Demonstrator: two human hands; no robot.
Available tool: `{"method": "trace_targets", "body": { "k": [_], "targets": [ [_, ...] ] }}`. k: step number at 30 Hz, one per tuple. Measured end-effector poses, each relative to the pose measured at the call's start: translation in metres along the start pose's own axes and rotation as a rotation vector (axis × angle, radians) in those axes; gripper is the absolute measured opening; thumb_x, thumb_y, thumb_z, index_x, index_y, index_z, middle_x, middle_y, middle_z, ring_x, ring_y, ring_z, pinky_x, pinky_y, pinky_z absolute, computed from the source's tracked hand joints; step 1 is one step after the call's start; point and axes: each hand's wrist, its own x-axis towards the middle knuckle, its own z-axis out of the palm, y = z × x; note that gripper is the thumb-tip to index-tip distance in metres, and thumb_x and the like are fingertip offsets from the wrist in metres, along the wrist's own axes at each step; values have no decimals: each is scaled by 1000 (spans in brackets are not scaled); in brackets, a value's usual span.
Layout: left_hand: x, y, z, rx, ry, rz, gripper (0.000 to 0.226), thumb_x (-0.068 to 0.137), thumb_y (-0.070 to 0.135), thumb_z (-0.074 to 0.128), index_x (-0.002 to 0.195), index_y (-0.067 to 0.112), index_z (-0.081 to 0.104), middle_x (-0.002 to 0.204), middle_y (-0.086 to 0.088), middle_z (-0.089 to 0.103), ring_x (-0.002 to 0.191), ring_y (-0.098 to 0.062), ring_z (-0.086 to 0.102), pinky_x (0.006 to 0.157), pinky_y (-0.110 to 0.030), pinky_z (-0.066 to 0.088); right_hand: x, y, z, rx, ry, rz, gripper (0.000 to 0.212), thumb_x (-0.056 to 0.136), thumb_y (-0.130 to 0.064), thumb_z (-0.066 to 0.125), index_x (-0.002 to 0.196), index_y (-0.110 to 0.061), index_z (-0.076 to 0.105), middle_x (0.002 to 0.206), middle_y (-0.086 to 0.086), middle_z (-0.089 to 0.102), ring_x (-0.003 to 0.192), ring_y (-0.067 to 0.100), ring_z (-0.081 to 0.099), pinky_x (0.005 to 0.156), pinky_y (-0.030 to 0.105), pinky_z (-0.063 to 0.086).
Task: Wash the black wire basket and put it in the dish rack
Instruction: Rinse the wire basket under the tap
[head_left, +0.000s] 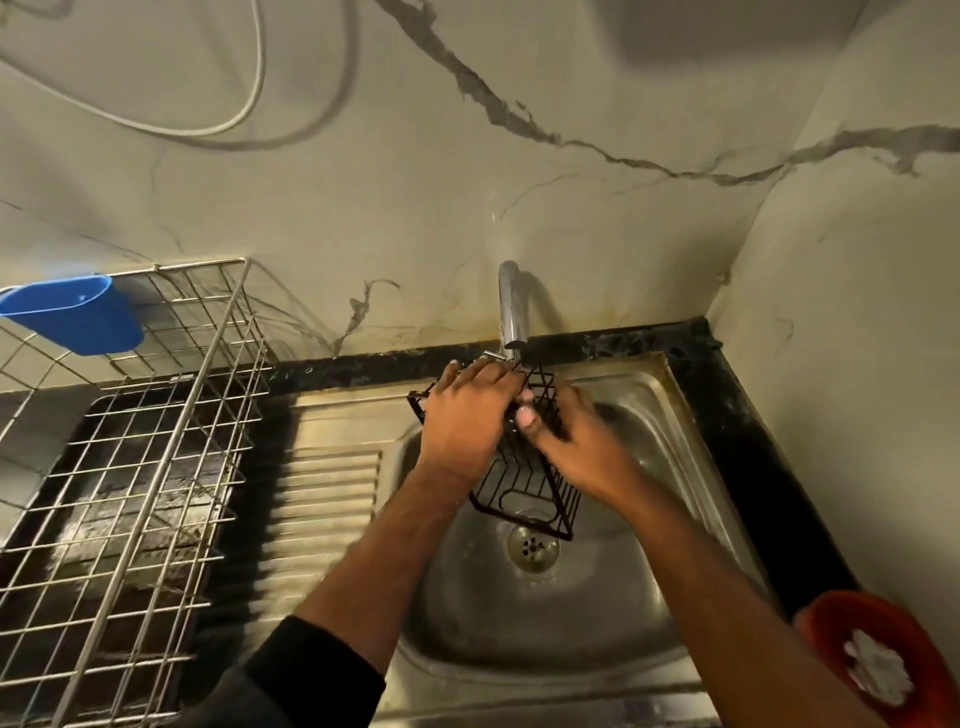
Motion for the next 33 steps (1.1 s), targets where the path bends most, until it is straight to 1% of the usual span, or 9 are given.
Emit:
{"method": "trace_targets", "body": {
  "k": [3, 6, 9, 13, 17, 21, 24, 26, 33],
  "targets": [
    [1, -2, 9, 14, -6, -16, 34, 91, 26, 67, 125, 21, 68, 133, -2, 67, 132, -26, 58, 115, -51, 40, 11, 14, 4, -41, -82, -110, 119, 68, -69, 74, 156, -18, 13, 158, 8, 26, 142, 25, 34, 113, 41, 38],
    [2, 1, 13, 23, -45, -26, 38, 93, 25, 60, 131, 19, 65, 141, -3, 62, 137, -26, 53, 122, -49, 29, 23, 28, 10, -59, -14, -141, 93, 76, -27, 82, 151, -15, 27, 148, 5, 39, 134, 20, 44, 106, 26, 38],
    [1, 6, 15, 12, -71, -46, 37, 93, 24, 65, 130, 16, 65, 141, -6, 62, 136, -26, 54, 124, -48, 25, 31, 30, 25, -4, 140, -134, 72, 79, -6, 74, 142, -12, 40, 137, 6, 49, 126, 21, 52, 99, 20, 38],
    [4, 15, 20, -6, -91, -5, 38, 94, 21, 67, 131, 11, 64, 151, -9, 52, 141, -24, 48, 126, -45, 20, 34, 30, 31, 78, 227, -75, 50, 92, -6, 61, 139, -11, 44, 134, 8, 55, 122, 20, 56, 96, 22, 41],
    [10, 18, 22, -122, -138, 48, 43, 97, 16, 61, 138, 5, 56, 160, -13, 38, 151, -24, 32, 125, -32, 9, 35, 35, 23, 156, 225, -122, 45, 93, 0, 55, 136, -12, 49, 131, 6, 57, 120, 18, 55, 97, 24, 42],
    [21, 11, 12, -363, -300, -3, 66, 91, 36, 70, 148, 11, 47, 162, -10, 37, 150, -24, 32, 127, -45, 18, 29, 41, 23, 203, 246, -159, 47, 92, -2, 53, 137, -15, 50, 130, 4, 56, 120, 15, 53, 100, 29, 45],
    [24, 4, -3, -406, -305, -27, 91, 82, 53, 77, 155, 18, 35, 164, -6, 32, 153, -22, 24, 127, -51, 10, 26, 40, 20, 281, 302, -113, 39, 98, -10, 52, 136, -13, 50, 128, 6, 59, 119, 19, 56, 97, 35, 48],
    [18, -5, -12, -469, -287, -103, 97, 77, 61, 77, 156, 23, 33, 166, -4, 27, 155, -22, 17, 127, -53, 6, 23, 37, 18, 330, 328, -80, 39, 99, -9, 51, 137, -15, 50, 130, 4, 60, 120, 18, 56, 99, 38, 48],
    [-42, -9, 3, -1050, -26, -672, 93, 81, 64, 64, 157, 21, 33, 159, -4, 39, 143, -24, 41, 108, -29, 37, 18, 30, 18, 396, 340, 67, 45, 103, -17, 46, 147, -25, 43, 145, 1, 52, 131, 18, 48, 108, 44, 42]
  ]
}}
